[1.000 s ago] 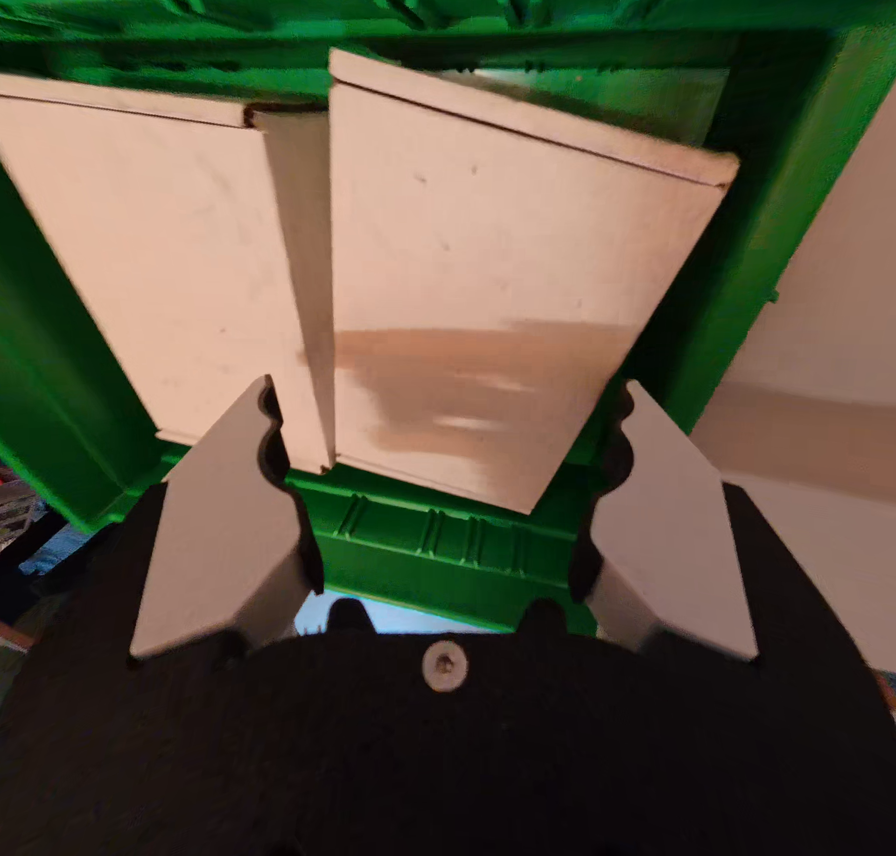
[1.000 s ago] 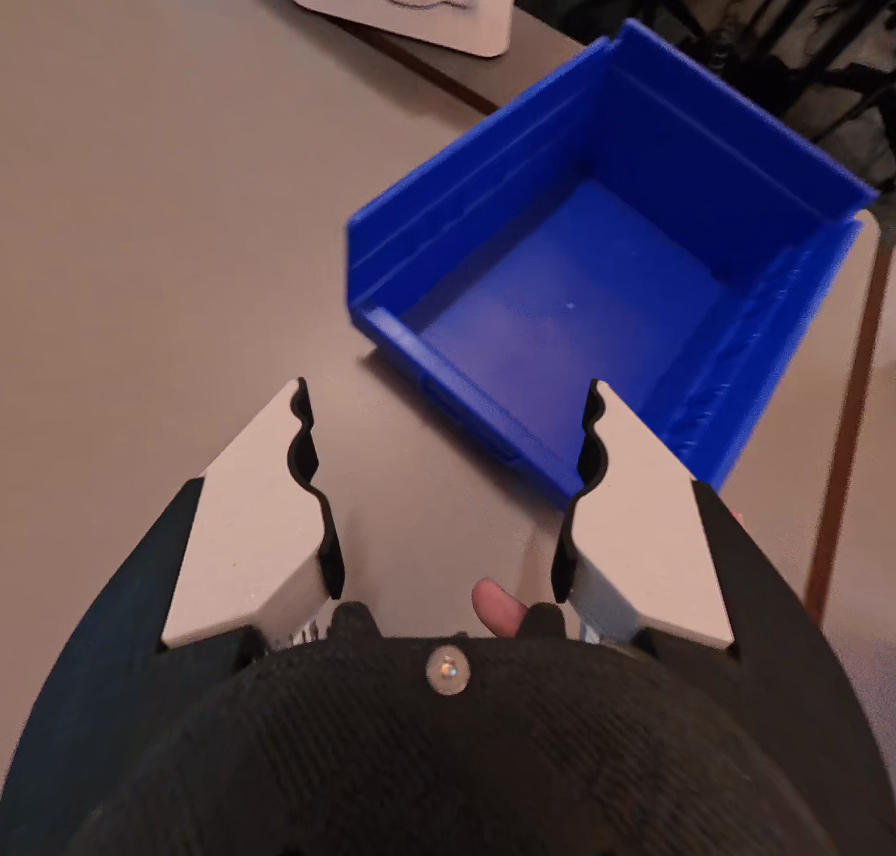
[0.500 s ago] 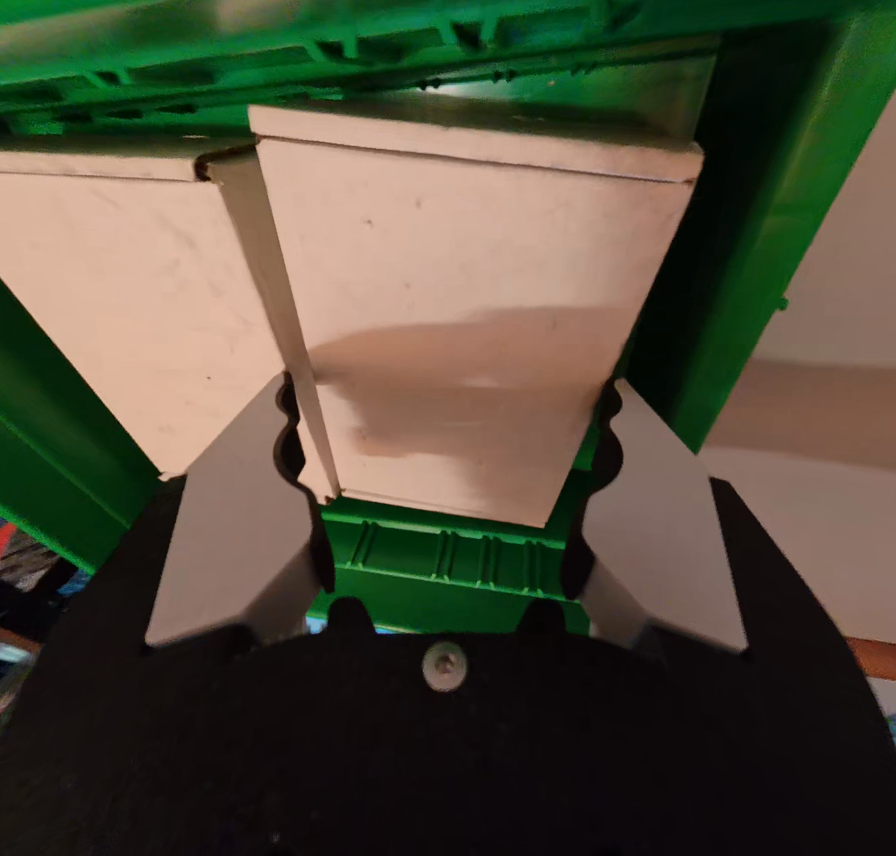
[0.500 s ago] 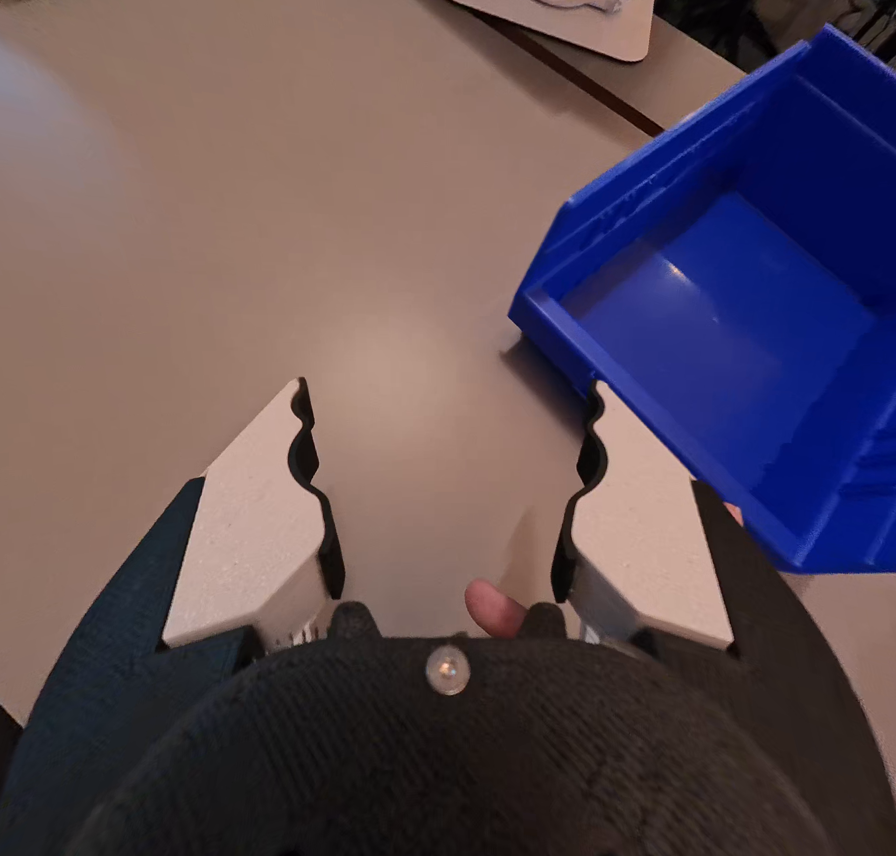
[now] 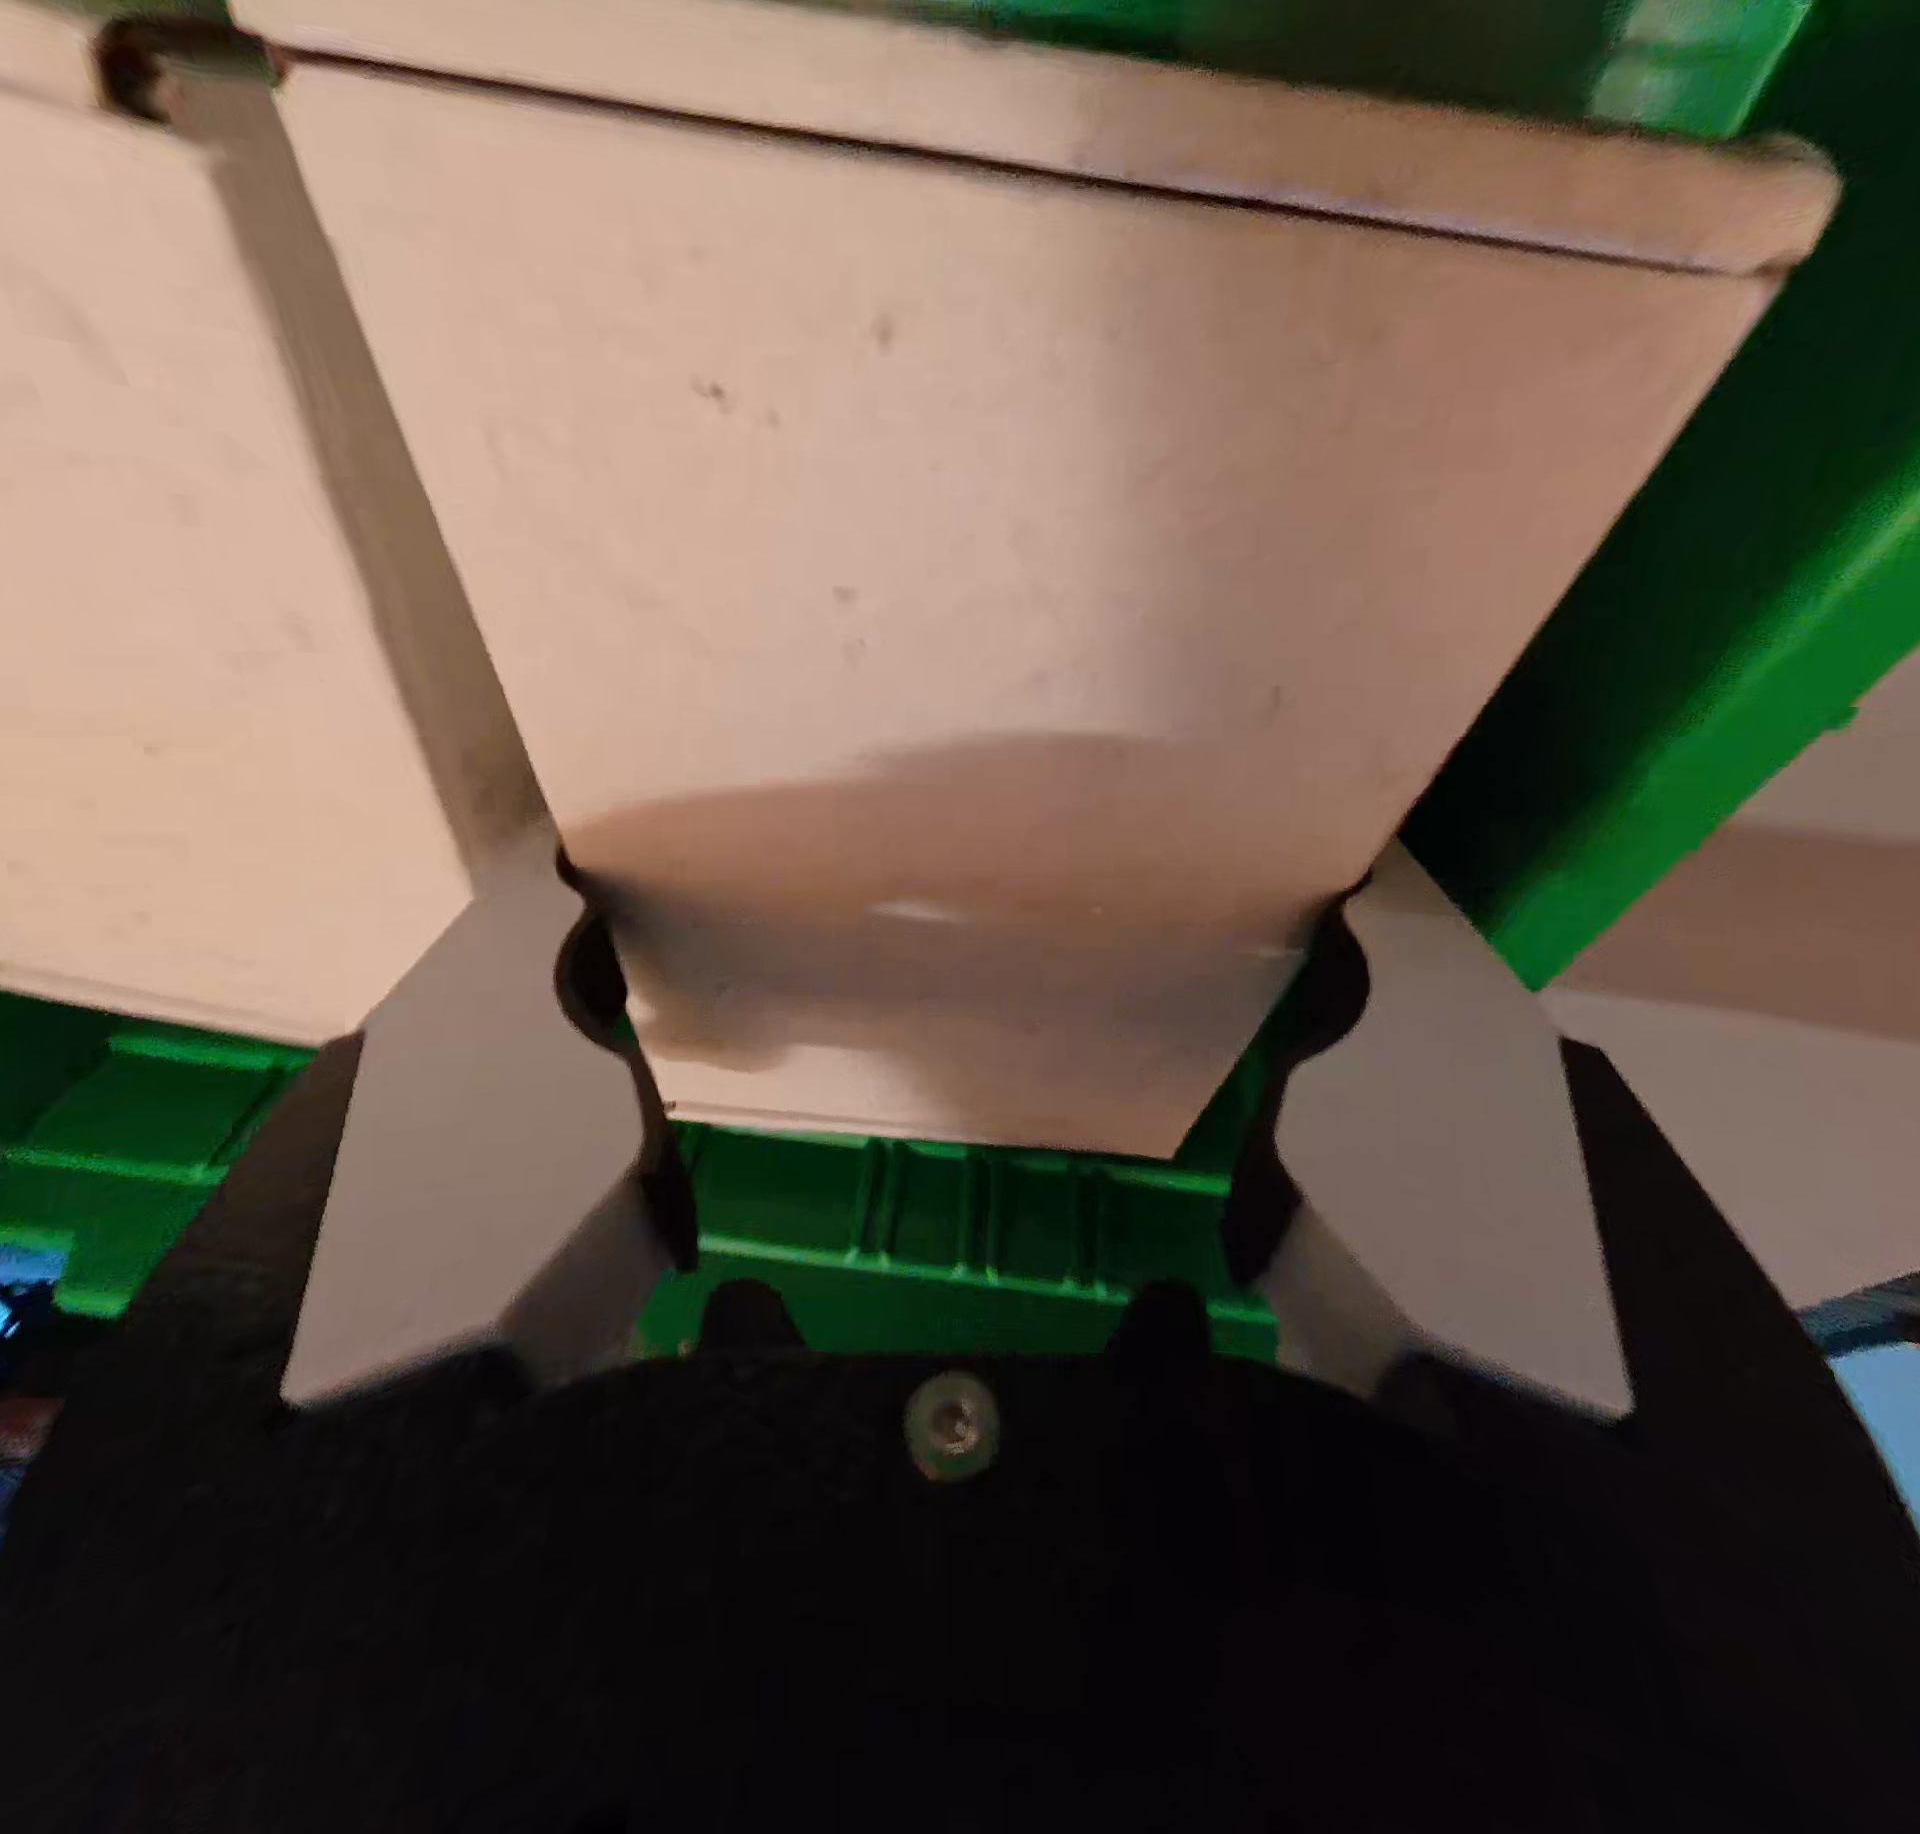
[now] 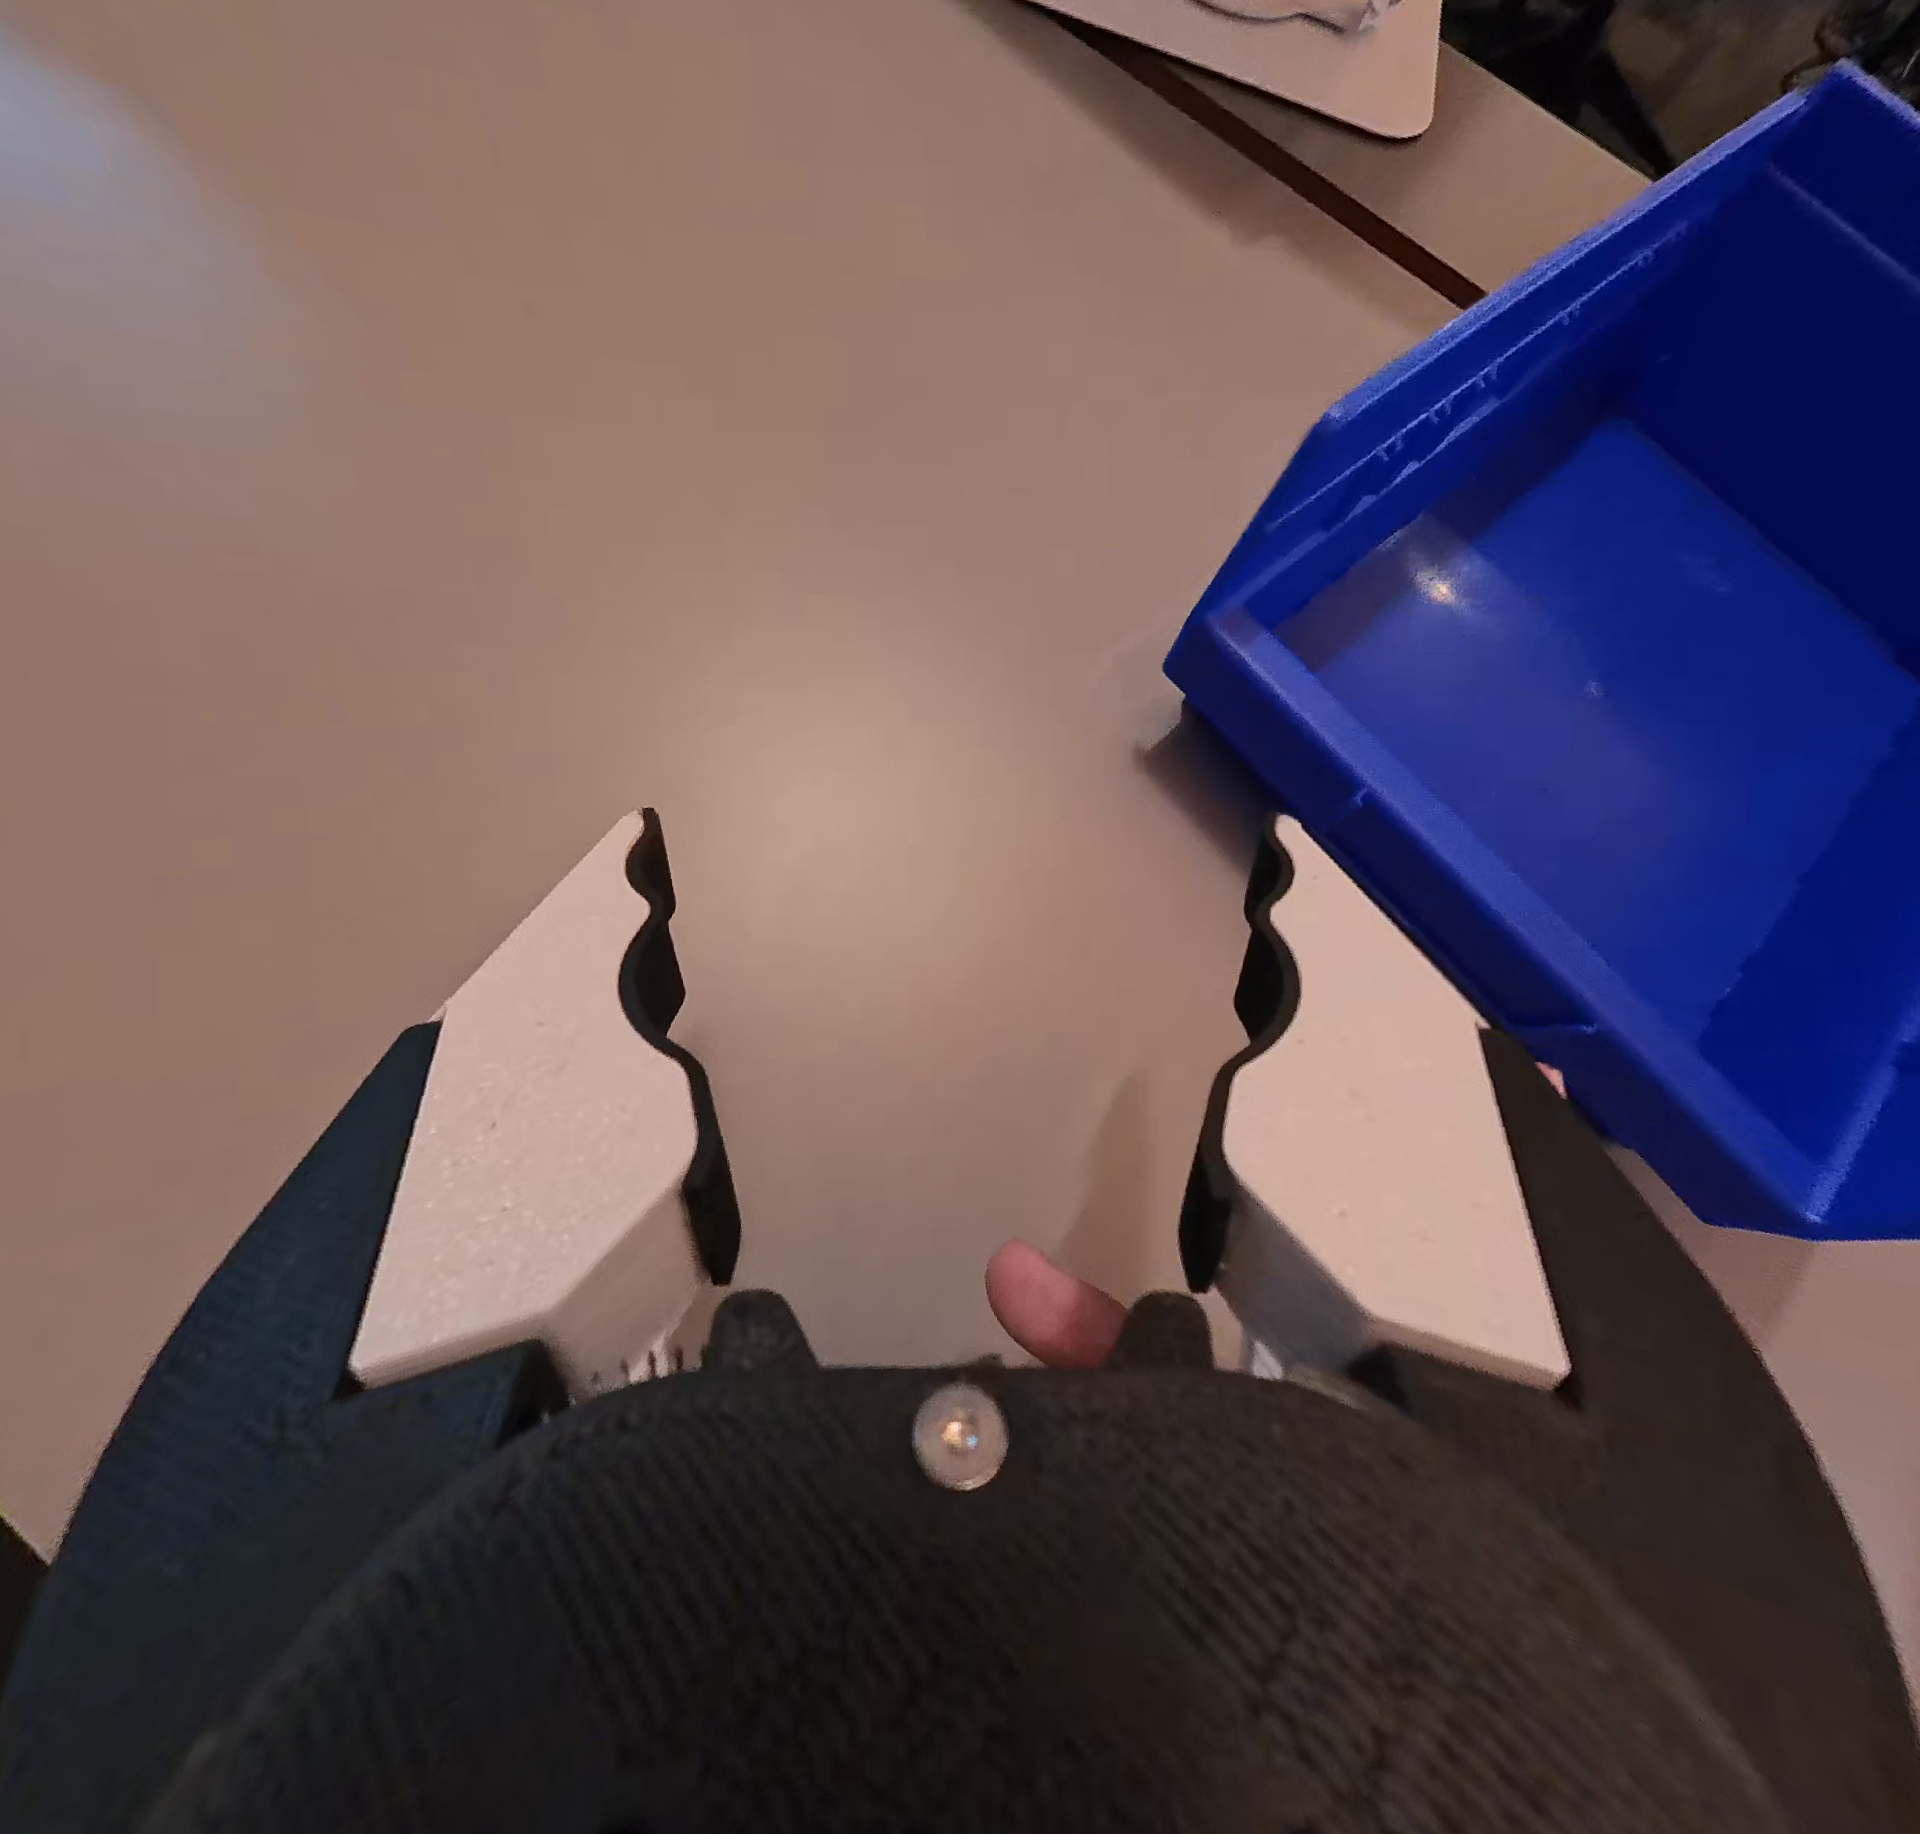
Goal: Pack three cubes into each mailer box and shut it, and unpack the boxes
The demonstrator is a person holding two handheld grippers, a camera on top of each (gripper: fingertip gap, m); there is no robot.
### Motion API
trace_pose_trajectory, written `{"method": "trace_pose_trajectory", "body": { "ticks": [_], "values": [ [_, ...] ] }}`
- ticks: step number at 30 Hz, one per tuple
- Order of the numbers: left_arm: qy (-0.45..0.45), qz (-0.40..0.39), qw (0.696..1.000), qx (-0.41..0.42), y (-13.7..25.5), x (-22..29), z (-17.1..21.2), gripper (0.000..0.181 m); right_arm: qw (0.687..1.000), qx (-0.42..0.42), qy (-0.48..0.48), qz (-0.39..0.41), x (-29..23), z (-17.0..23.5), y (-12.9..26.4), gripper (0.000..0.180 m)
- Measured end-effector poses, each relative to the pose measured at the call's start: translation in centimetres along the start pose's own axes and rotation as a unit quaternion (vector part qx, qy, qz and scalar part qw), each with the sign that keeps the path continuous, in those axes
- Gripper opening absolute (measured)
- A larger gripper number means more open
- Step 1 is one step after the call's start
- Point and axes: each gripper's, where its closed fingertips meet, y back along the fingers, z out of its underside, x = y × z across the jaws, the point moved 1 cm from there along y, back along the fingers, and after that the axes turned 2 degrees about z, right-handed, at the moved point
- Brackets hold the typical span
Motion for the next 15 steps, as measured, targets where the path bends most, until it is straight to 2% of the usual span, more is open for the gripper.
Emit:
{"method": "trace_pose_trajectory", "body": {
  "ticks": [4,9,12,15],
  "values": [
    [0.024,-0.028,0.999,0.031,4.5,-0.8,0.0,0.131,1.000,0.000,0.002,0.015,0.1,0.1,0.2,0.109],
    [0.054,-0.086,0.993,0.065,14.5,0.2,-0.8,0.131,0.999,0.032,0.004,0.009,-1.2,-1.2,0.6,0.105],
    [0.061,-0.087,0.987,0.123,19.2,3.3,-4.4,0.131,0.998,0.057,0.024,-0.007,-2.9,-2.2,0.6,0.098],
    [0.048,-0.045,0.984,0.166,20.4,8.1,-10.0,0.131,0.993,0.094,0.063,-0.015,-4.8,-3.7,0.2,0.091]
  ]
}}
